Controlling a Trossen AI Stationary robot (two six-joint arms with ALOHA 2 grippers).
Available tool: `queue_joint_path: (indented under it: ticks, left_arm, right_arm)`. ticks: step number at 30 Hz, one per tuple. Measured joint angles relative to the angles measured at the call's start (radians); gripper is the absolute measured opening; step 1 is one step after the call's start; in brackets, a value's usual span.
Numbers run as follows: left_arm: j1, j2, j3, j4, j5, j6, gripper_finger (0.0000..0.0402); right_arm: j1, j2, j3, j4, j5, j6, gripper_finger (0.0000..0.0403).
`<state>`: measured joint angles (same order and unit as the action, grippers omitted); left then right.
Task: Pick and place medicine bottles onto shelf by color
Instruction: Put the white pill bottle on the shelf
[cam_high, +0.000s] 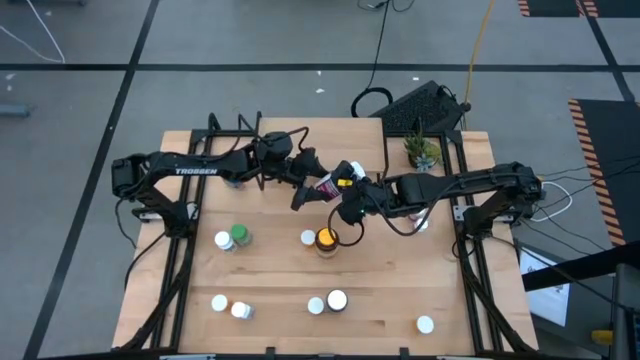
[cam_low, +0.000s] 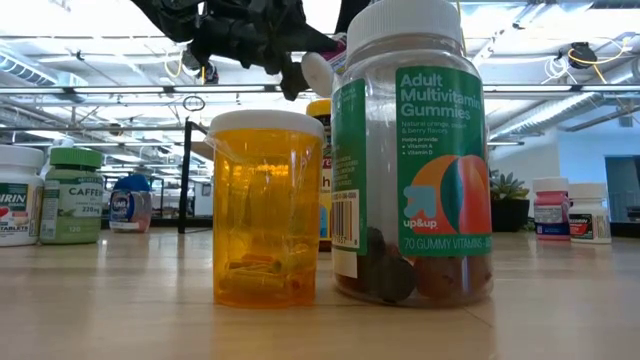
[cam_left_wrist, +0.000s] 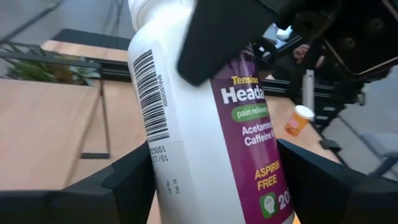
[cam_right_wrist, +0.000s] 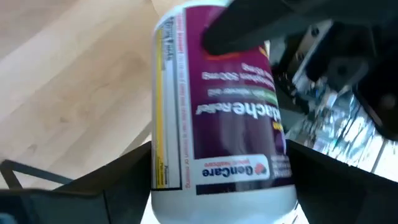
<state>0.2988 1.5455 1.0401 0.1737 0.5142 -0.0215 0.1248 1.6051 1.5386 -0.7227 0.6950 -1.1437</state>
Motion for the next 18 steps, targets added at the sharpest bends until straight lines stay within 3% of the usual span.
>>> queue_joint_path:
  ticks: [10,15,18]
  left_arm:
    - [-0.002,0.002,0.001,0.083,-0.096,0.02,0.0296]
    - [-0.003,0.003,0.002,0.139,-0.176,0.091,0.0295]
    - [-0.008,0.002,0.002,0.153,-0.214,0.116,0.0295]
  right_arm:
    - [-0.031,-0.061,0.002,-0.053,-0.036,0.323,0.0338]
    - [-0.072,-0.171,0.006,-0.021,-0.214,0.478,0.0338]
    - [-0.09,-0.217,0.007,-0.022,-0.254,0.51,0.0338]
